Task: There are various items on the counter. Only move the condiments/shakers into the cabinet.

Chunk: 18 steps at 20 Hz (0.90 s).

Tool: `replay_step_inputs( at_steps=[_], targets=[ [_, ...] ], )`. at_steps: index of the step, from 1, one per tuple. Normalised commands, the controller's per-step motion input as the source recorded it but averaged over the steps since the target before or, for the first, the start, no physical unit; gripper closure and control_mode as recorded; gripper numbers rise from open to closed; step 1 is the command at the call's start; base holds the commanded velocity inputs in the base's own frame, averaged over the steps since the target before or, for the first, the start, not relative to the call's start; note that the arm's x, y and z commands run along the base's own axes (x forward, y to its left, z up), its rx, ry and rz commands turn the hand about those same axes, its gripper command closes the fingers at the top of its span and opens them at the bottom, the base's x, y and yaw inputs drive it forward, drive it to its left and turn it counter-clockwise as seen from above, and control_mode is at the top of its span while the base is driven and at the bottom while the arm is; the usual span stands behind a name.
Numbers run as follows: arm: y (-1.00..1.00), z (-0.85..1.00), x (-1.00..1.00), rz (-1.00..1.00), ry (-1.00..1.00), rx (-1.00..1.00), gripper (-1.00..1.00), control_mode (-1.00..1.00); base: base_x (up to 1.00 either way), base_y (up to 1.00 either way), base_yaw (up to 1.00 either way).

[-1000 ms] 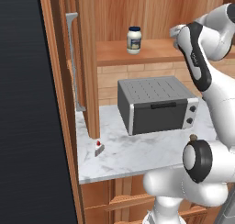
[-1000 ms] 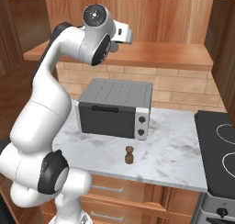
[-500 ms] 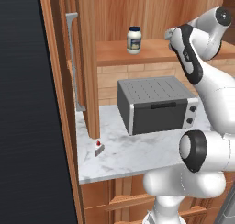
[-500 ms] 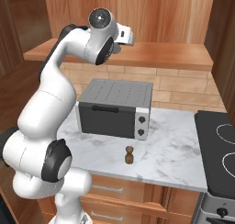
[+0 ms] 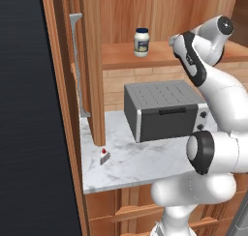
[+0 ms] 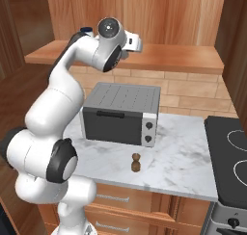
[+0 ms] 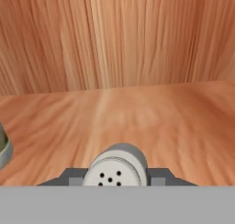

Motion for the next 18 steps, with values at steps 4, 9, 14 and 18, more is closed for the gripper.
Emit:
replay_step_inputs(
  at_steps=[4, 9, 14, 18],
  targets=[
    [0.00, 0.00, 0.56, 0.00, 0.03, 0.00, 1.00, -1.00, 0.00, 0.00, 0.00],
    [0.00, 0.00, 0.51, 0.00, 0.09, 0.00, 1.00, -1.00, 0.00, 0.00, 0.00],
    [0.00, -0.17, 0.36, 0.00, 0.01, 0.00, 1.00, -1.00, 0.00, 0.00, 0.00],
    [0.00, -0.21, 0.25, 0.00, -0.02, 0.00, -1.00, -1.00, 0.00, 0.00, 0.00]
  ],
)
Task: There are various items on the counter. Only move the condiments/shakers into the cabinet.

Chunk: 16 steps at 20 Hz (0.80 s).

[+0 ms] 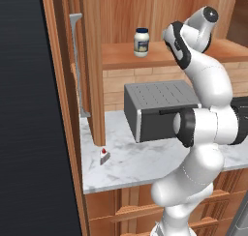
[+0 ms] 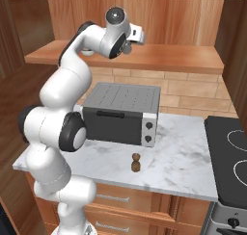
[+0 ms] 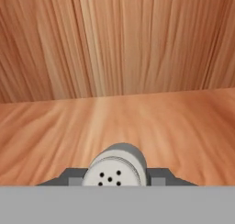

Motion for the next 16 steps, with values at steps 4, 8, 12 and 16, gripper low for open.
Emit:
replay_step_inputs(
  at_steps=[4, 8, 12, 16],
  targets=[
    [0.00, -0.19, 0.25, 0.00, -0.08, -0.02, -1.00, -1.00, 0.00, 0.00, 0.00],
    [0.00, -0.14, 0.20, 0.00, -0.08, -0.07, -1.00, -1.00, 0.00, 0.00, 0.00],
    [0.00, -0.13, 0.23, 0.00, -0.04, -0.08, -1.00, -1.00, 0.00, 0.00, 0.00],
    [0.00, -0.08, 0.23, 0.00, -0.01, -0.05, -1.00, -1.00, 0.00, 0.00, 0.00]
  ],
)
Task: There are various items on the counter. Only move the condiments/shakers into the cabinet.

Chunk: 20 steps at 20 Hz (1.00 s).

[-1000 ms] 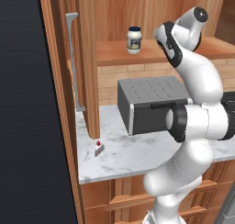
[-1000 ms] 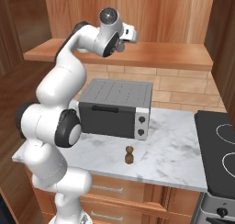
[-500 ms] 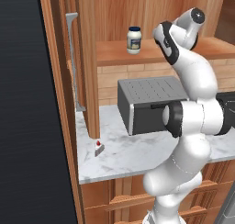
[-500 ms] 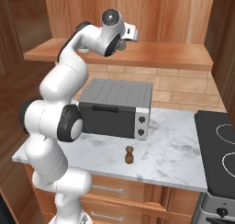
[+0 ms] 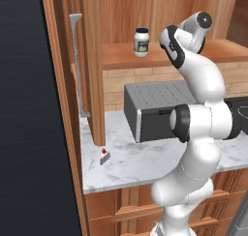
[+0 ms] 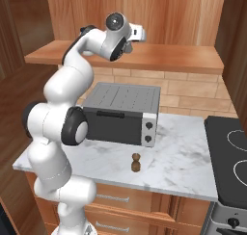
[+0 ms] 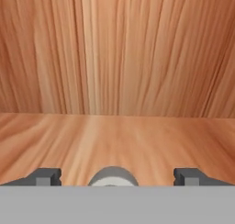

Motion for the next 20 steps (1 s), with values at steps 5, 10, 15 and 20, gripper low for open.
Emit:
replay_step_inputs(
  at_steps=[5, 10, 15, 20],
  targets=[
    [0.00, -0.05, 0.27, 0.00, 0.00, -0.04, -1.00, -1.00, 0.00, 0.00, 0.00],
    [0.00, -0.02, 0.21, 0.00, 0.00, -0.03, -1.00, -1.00, 0.00, 0.00, 0.00],
    [0.00, -0.03, 0.13, 0.00, -0.01, -0.04, -1.00, -1.00, 0.00, 0.00, 0.00],
    [0.00, 0.00, 0.02, 0.00, 0.00, -0.01, -1.00, -1.00, 0.00, 0.00, 0.00]
  ],
)
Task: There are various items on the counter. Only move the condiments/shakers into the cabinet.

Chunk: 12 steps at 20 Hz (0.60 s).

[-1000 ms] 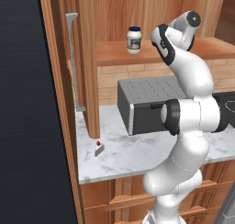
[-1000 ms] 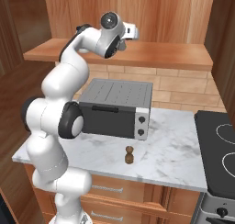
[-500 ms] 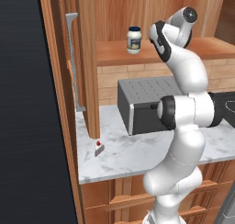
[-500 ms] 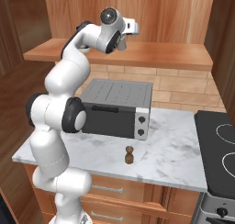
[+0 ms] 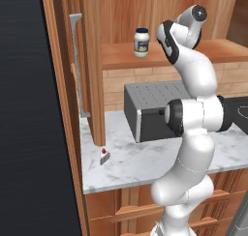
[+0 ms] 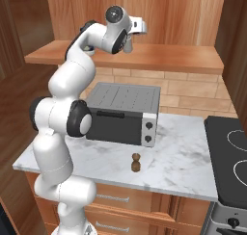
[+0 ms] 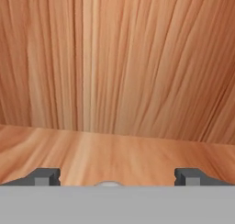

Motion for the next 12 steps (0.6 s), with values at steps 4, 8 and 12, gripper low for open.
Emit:
replay_step_inputs(
  at_steps=[4, 8, 12],
  targets=[
    [0.00, -0.05, 0.04, 0.00, -0.04, -0.04, -1.00, -1.00, 0.00, 0.00, 0.00],
    [0.00, -0.12, 0.24, 0.00, -0.06, -0.07, -1.00, -1.00, 0.00, 0.00, 0.00],
    [0.00, -0.03, 0.15, 0.00, -0.01, -0.02, -1.00, -1.00, 0.00, 0.00, 0.00]
  ],
)
